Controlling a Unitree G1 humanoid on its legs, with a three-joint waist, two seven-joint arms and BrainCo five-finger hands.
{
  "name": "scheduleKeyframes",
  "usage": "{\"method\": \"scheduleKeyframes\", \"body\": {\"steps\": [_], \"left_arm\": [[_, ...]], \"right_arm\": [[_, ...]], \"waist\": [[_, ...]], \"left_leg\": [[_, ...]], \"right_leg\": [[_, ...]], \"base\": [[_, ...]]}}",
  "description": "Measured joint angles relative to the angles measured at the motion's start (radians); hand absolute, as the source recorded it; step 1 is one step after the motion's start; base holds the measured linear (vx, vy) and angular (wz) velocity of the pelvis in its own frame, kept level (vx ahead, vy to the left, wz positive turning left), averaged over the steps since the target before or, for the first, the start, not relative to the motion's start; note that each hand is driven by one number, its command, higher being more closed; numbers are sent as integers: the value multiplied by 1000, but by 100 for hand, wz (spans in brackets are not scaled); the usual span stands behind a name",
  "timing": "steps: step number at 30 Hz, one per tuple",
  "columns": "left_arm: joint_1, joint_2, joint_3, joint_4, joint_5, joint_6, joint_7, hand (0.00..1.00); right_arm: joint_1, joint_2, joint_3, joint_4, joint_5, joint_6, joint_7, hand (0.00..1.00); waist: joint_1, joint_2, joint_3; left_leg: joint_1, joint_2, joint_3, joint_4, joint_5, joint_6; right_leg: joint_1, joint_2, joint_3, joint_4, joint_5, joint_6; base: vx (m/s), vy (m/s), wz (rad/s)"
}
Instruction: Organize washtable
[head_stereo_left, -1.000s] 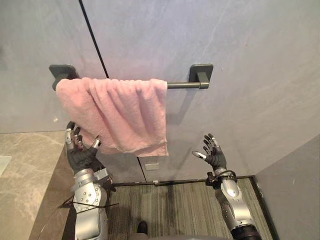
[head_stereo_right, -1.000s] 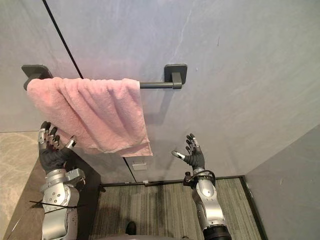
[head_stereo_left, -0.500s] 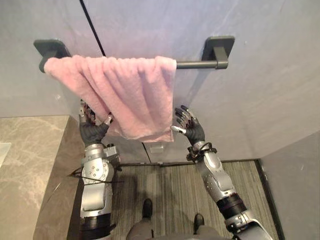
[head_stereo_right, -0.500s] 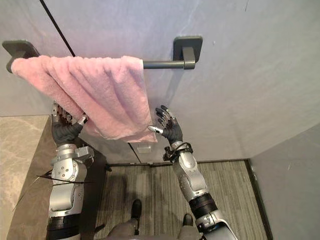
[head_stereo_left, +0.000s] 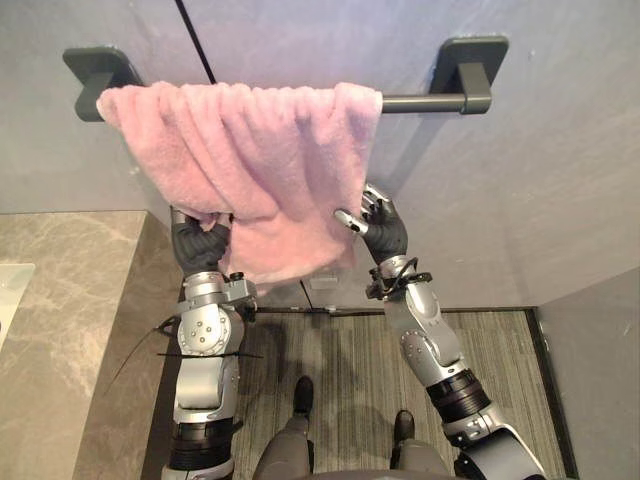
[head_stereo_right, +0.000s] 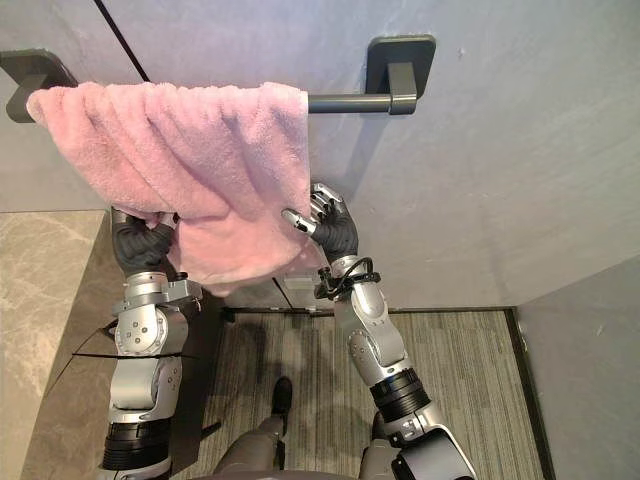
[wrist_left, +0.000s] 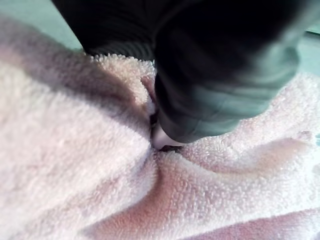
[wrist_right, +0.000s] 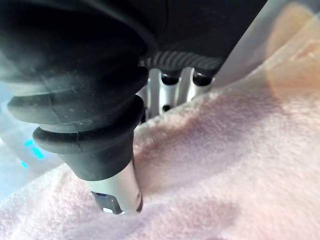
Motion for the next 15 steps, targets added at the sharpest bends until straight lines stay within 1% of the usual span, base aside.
{"method": "scheduleKeyframes", "body": {"steps": [4,9,14,15], "left_arm": [[1,-10,0,-8,1,-2,13,100],[7,-27,0,-33,8,-6,16,100],[17,-41,-6,-33,31,-6,8,100],[17,-41,-15,-33,32,-6,-3,100]], "right_arm": [[-6,0,-3,-2,0,0,0,100],[-3,0,-22,-57,-2,-5,-1,100],[46,0,-71,-78,-40,-8,5,100],[62,0,-76,-92,-40,-8,5,100]], "waist": [[0,0,0],[0,-1,-1],[-2,-4,-2],[-1,-4,-2]], "left_leg": [[0,1,8,0,0,0],[3,3,28,0,-4,-4],[6,3,53,0,-11,5],[5,8,77,0,-11,5]], "right_leg": [[-1,-1,1,1,0,0],[-2,-13,5,6,0,0],[-2,-15,5,11,0,0],[-1,-15,3,11,0,0]], "base": [[0,0,0],[0,0,0],[0,0,0],[-2,-2,3]]}}
